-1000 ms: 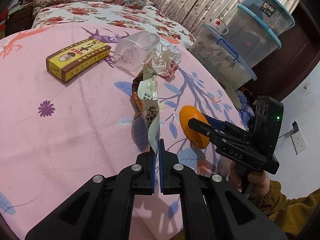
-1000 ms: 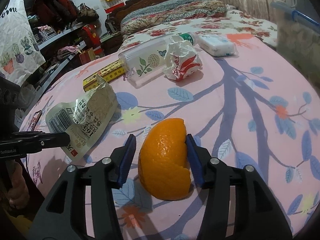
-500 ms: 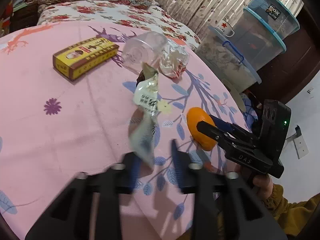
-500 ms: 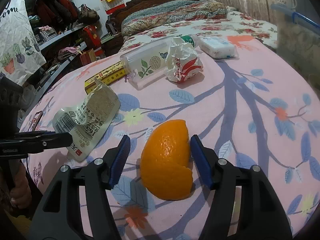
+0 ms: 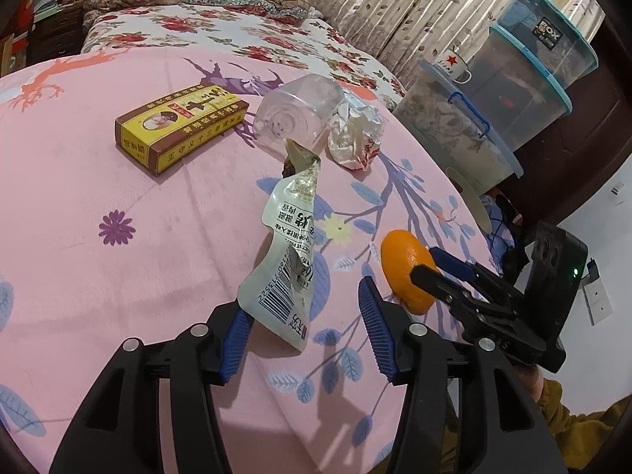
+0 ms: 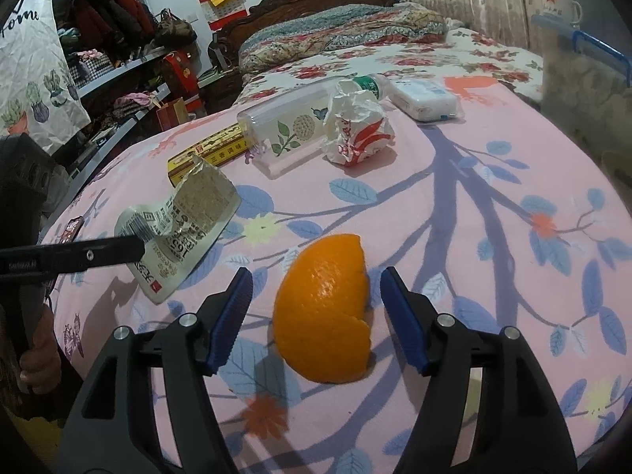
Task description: Collect trash
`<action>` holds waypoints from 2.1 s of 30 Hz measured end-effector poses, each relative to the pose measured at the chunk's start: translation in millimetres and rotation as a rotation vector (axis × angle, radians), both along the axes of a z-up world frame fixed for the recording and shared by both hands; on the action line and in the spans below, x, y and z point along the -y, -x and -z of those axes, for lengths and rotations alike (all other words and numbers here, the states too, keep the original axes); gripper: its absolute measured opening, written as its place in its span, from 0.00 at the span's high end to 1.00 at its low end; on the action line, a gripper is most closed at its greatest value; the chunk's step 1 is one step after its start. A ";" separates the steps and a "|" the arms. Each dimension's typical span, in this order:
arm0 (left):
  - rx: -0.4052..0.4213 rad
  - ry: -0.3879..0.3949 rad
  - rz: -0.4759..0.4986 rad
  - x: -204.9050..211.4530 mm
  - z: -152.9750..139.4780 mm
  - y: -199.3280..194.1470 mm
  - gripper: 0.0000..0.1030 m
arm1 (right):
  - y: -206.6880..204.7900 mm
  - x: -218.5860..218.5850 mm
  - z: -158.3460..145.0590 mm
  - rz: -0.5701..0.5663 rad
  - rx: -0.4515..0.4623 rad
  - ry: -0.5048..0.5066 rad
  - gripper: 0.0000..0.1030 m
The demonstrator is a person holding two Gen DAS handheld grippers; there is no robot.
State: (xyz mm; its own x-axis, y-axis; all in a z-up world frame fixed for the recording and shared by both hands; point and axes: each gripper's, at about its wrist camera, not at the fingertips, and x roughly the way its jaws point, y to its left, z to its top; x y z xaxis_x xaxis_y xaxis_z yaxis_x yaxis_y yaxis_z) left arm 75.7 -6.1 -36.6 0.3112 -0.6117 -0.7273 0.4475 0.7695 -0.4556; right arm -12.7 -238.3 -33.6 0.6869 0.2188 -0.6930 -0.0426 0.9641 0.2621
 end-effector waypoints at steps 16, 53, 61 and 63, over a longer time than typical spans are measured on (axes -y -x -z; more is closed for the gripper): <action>0.020 0.093 0.042 16.5 -16.9 0.0 0.96 | 10.9 1.3 3.9 -0.045 0.022 -0.022 0.68; 0.063 0.068 0.429 201.5 -55.9 -18.7 0.96 | 45.5 160.7 -28.3 0.326 0.213 -0.083 0.84; 0.085 0.031 0.657 369.7 -66.2 -33.6 0.96 | 41.3 290.1 -32.1 0.549 0.246 -0.070 0.84; 0.090 0.017 0.687 407.4 -65.4 -38.9 0.96 | 37.7 317.9 -29.5 0.585 0.236 -0.059 0.84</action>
